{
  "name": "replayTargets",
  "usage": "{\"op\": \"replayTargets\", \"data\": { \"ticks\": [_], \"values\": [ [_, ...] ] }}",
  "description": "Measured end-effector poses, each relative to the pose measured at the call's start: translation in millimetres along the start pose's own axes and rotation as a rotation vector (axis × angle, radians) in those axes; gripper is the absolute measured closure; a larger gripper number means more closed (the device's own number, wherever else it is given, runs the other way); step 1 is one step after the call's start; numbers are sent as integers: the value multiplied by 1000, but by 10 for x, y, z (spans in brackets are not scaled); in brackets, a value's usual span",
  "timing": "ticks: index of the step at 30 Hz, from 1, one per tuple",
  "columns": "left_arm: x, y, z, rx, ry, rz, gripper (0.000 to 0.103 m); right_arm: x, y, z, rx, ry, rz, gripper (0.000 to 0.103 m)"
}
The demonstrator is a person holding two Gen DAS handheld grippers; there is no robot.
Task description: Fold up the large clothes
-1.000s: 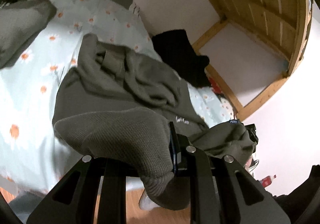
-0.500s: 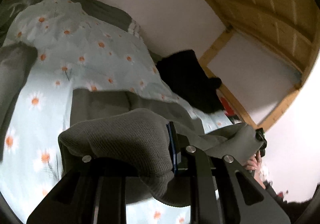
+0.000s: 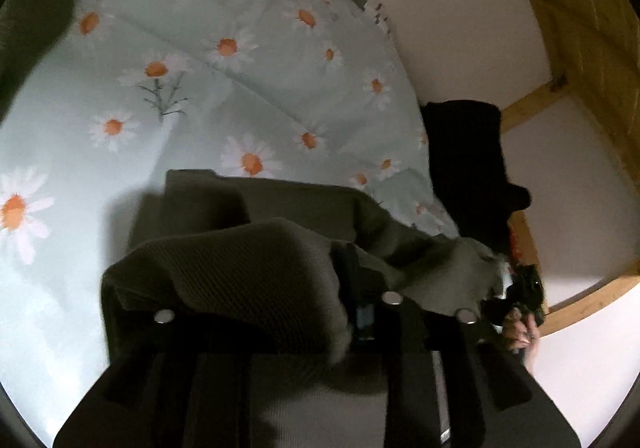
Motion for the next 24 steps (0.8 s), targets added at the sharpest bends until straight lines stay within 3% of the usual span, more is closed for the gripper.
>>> {"op": "replayTargets", "data": {
  "ticks": [2, 3, 4, 7, 9, 10, 12, 14, 16, 17, 18, 20, 21, 22, 23, 24],
  "values": [
    [87, -22, 13, -62, 1, -18, 60, 160, 41, -63, 59, -7, -8, 3],
    [110, -17, 25, -96, -2, -24, 37, 216, 49, -89, 68, -6, -27, 3],
    [154, -14, 72, -168, -10, -33, 6, 271, 62, -132, 68, 13, -47, 3],
    [287, 84, 232, -249, -13, 26, 6, 260, 148, -339, 4, 188, -83, 3],
    [411, 202, 258, -354, 60, 106, 6, 178, 200, -414, -11, 275, -72, 3],
    [448, 246, 265, -343, 76, 134, 6, 134, 261, -439, 2, 311, -51, 3],
    [463, 337, 332, -282, 50, 186, 6, 121, 452, -469, 140, 332, 7, 3],
    [354, 306, 460, -194, -15, 149, 6, 120, 641, -466, 221, 291, 79, 3],
    [169, 185, 584, -111, -95, 71, 6, 161, 649, -503, 92, 291, 51, 3],
    [43, 102, 652, -3, -162, 34, 6, 130, 594, -557, -38, 359, 13, 3],
    [-103, 23, 700, 152, -247, 20, 6, 74, 539, -604, -149, 446, -3, 3],
    [-232, -48, 638, 363, -323, 23, 6, -124, 328, -640, -546, 714, 15, 3],
    [-259, -82, 536, 447, -321, 18, 6, -186, 205, -592, -688, 797, -6, 3],
    [-278, -53, 418, 476, -299, 7, 6, -237, 87, -523, -773, 853, -53, 3],
    [-278, -51, 292, 480, -252, -14, 6, -278, -6, -437, -795, 874, -116, 3],
    [-287, -53, 130, 450, -189, -48, 6, -321, -86, -313, -746, 860, -211, 3]
  ]
}}
Point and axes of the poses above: each gripper's, at about its wrist camera, not at the fingertips, and y roughly against the way its jaws point, z to its right, x to its top, the point moved 1 cm from there along -y, roughly the way its jaws point, and after that the axes turned 9 degrees about -x, right-handed, at the moved point
